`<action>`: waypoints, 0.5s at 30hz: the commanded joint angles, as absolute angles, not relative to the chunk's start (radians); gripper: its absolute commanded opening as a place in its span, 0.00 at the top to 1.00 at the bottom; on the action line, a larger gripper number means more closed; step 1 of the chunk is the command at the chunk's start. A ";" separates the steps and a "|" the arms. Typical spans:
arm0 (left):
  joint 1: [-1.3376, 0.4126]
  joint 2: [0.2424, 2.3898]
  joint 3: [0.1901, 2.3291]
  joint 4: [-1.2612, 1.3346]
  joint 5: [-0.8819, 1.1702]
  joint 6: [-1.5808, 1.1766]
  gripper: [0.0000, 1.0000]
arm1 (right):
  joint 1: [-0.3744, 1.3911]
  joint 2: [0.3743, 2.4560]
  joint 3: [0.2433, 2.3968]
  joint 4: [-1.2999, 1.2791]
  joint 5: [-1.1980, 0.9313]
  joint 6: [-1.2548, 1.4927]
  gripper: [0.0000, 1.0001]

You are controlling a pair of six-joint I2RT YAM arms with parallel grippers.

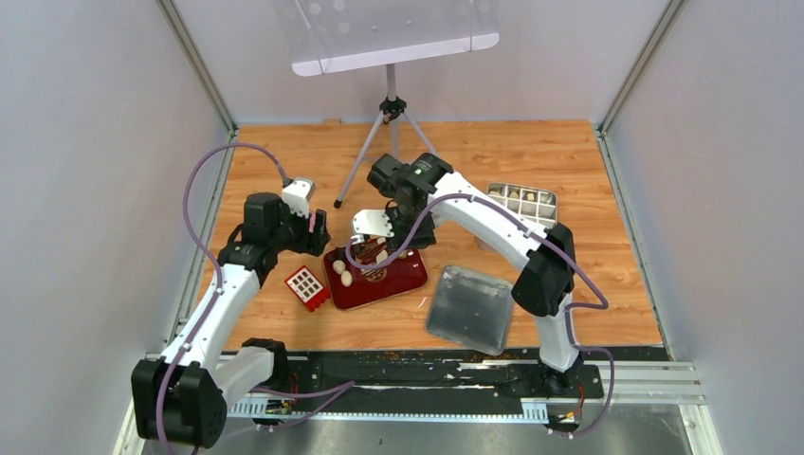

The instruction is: Pack the chocolate

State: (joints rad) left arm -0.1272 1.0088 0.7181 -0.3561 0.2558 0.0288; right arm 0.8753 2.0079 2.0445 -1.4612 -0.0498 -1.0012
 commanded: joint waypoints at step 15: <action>-0.114 0.978 0.715 -0.333 0.261 0.005 0.20 | 0.882 2.146 2.117 -1.379 -0.029 -1.053 0.54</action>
